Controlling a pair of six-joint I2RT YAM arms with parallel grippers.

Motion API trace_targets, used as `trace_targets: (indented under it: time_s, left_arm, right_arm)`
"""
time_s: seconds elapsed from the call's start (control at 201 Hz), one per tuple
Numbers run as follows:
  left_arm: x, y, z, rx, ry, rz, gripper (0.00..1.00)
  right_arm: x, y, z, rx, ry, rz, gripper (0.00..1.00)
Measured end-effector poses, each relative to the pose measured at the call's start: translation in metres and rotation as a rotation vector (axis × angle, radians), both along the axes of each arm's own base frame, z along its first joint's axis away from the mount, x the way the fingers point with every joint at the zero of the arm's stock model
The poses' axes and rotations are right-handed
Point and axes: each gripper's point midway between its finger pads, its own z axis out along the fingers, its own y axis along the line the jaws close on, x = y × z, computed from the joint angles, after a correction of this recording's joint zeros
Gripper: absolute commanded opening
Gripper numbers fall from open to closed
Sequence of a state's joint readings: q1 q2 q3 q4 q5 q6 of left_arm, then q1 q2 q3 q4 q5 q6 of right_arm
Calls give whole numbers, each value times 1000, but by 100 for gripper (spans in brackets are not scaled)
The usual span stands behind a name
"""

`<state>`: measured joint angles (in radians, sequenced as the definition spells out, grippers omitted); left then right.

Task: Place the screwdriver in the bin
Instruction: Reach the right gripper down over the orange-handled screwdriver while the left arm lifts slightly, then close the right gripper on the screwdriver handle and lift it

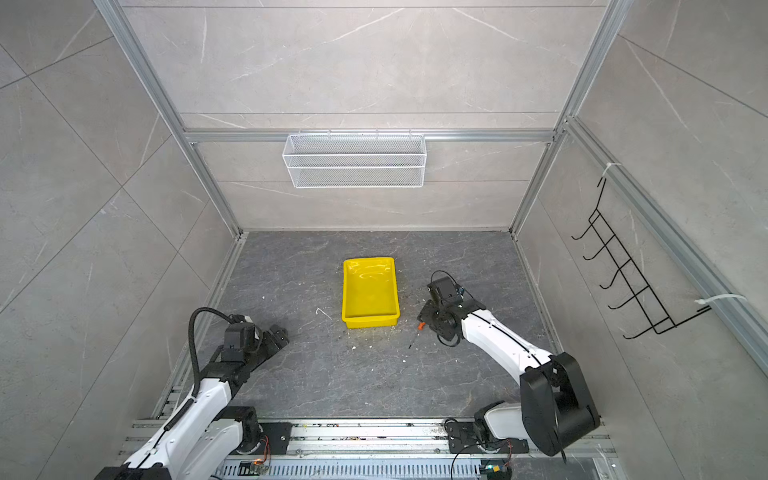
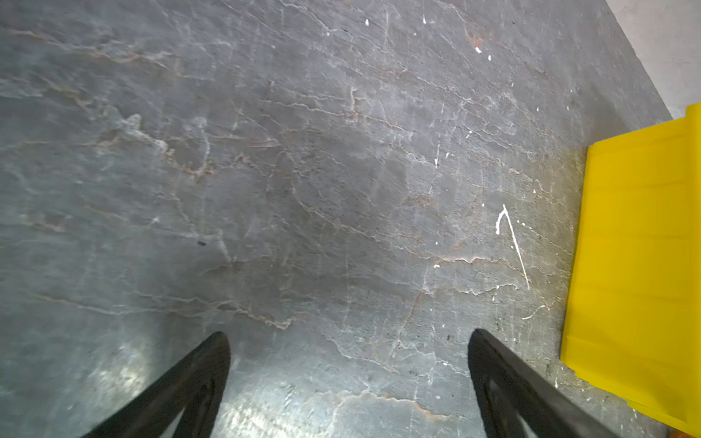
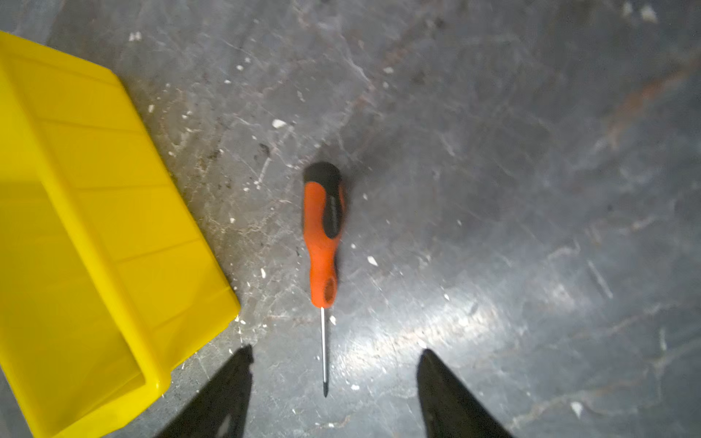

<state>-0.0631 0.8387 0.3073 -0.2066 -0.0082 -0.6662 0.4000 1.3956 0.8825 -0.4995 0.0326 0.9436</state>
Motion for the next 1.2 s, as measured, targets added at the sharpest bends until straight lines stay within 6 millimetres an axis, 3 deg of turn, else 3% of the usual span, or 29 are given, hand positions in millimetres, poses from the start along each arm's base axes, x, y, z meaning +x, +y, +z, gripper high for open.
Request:
trace_targets:
  time_s: [0.204,0.393,0.603,0.757,0.901,1.101,1.195]
  left_arm:
    - [3,-2,6,-10,-26,-9,100]
    - [6,-2,15,-12,-65,-8,100]
    - [6,-2,15,-12,-64,-8,100]
    - [3,-1,15,-8,-62,-4,100]
    - [3,-1,26,-12,-106,-5,100]
    - [2,-1,47,-11,-194,-7,100]
    - [-6,10,51,31,-199,34,100]
  right_arm:
    - [23,4,-9,-35,23,-18,57]
    - [25,3,-26,-62,67,-27,57]
    - [38,-1,-29,-81,70,-44,53]
    - [45,-12,-47,-93,105,-78,50]
    - [47,-13,-64,-86,145,-82,50]
    - [48,-9,-64,-67,143,-72,48]
    - [48,-8,-66,-64,148,-62,44]
